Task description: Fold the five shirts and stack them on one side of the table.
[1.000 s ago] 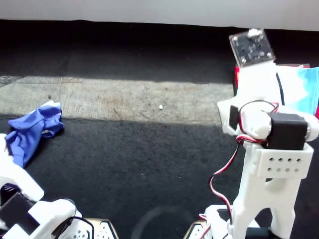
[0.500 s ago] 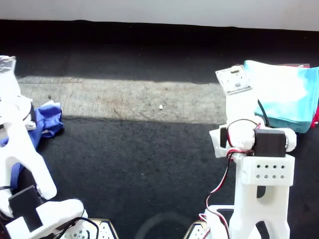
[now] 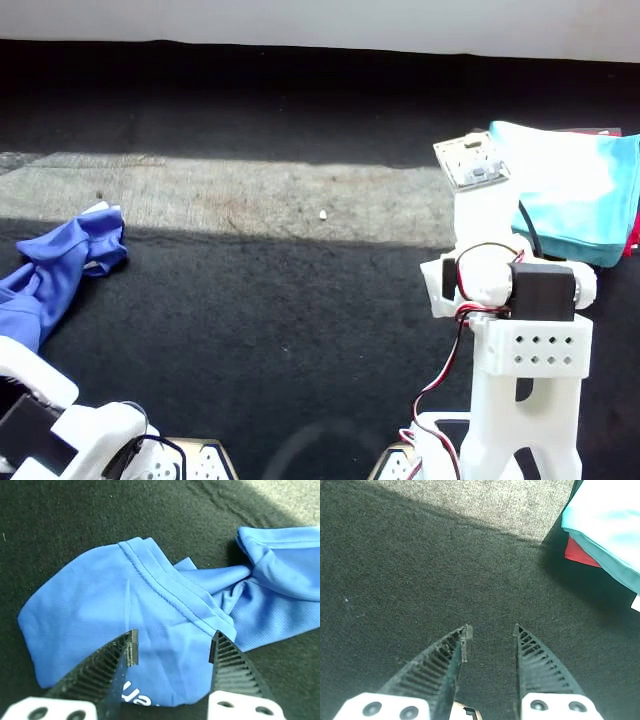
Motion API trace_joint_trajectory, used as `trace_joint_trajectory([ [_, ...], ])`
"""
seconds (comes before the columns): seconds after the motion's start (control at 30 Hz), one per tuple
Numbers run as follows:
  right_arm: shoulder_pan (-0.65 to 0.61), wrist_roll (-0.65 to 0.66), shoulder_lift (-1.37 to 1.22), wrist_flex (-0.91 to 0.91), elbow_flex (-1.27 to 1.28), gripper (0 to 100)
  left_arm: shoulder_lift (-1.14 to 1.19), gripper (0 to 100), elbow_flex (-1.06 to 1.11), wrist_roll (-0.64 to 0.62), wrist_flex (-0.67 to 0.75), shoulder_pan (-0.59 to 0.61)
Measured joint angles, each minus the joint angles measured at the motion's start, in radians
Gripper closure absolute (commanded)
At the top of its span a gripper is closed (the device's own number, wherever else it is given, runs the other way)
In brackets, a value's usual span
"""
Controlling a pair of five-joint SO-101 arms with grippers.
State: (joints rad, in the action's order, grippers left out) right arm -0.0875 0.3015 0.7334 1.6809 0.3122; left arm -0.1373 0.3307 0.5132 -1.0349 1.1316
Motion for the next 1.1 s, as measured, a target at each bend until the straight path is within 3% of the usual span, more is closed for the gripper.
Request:
trace_joint_trajectory([
  [0.2, 0.000, 0.000, 0.000, 0.000, 0.000, 85.9, 0.180, 76, 0.017, 0.014, 0.133, 0.008],
  [0.3, 0.000, 0.000, 0.000, 0.000, 0.000, 85.9, 0.281, 77, -0.006, 0.014, 0.137, 0.008],
  [0.37, 0.000, 0.000, 0.000, 0.000, 0.000, 85.9, 0.321, 83, -0.048, 0.014, 0.106, 0.008],
  [0.43, 0.000, 0.000, 0.000, 0.000, 0.000, 85.9, 0.345, 98, -0.086, 0.014, 0.061, 0.008],
  [0.47, 0.000, 0.000, 0.000, 0.000, 0.000, 85.9, 0.351, 99, -0.103, 0.014, 0.040, 0.006],
  [0.8, 0.000, 0.000, 0.000, 0.000, 0.000, 85.9, 0.356, 99, -0.241, -0.040, -0.190, -0.117],
  [1.1, 0.009, 0.000, 0.000, -0.005, 0.000, 86.0, 0.356, 99, -0.591, -0.193, -0.620, -0.425],
])
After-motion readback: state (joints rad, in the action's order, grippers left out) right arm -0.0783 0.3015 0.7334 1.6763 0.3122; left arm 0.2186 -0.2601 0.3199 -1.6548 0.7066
